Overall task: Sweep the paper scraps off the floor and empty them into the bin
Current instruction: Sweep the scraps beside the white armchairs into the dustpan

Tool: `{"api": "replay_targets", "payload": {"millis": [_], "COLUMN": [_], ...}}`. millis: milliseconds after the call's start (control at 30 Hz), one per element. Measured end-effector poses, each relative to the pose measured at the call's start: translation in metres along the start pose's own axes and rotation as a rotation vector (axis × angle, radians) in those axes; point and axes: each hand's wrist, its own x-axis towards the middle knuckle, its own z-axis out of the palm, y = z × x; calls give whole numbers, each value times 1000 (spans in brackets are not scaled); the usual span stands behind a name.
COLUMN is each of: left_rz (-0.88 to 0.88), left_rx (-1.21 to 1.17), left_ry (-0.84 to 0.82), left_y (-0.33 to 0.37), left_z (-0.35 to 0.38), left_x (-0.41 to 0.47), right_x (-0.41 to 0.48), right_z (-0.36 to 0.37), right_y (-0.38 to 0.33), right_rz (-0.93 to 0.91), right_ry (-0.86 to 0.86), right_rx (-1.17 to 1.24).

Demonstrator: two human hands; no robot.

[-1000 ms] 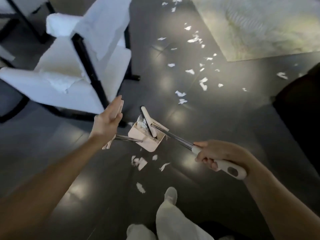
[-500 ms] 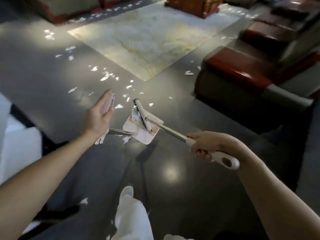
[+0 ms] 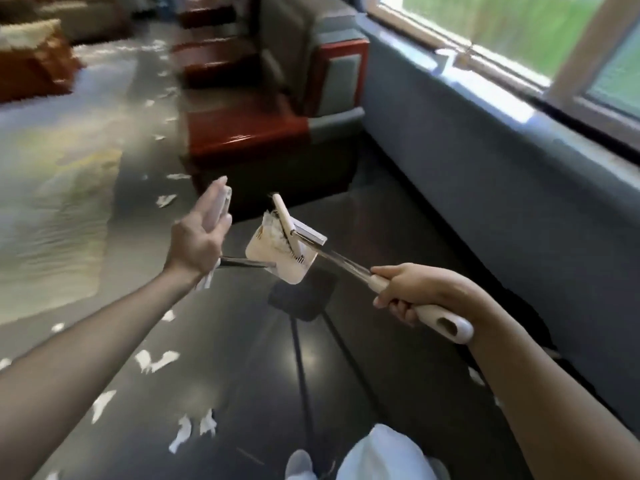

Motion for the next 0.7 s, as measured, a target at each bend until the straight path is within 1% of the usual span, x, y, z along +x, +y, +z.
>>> {"api": "replay_targets", "payload": {"millis": [67,167,300,533,700], "left_rz": [52,110,150,296,454], "left_rx": [-48,-235,-331,-458,-428], "left_ry": [-109,-249,-400,-559,-648], "left_y": [8,16,26,34,54], "left_z": [10,30,54,79,92], "left_x": [7,9,5,-2,4], "right_x": [-22,-52,-91,-130,-141], "right_z": [15,35,60,117,159], "right_y": [15,36,61,97,110], "right_rz": [32,70,104,106,69], "right_ry": [74,199,333,519,647], "right_rx": [87,197,341,567,708]}}
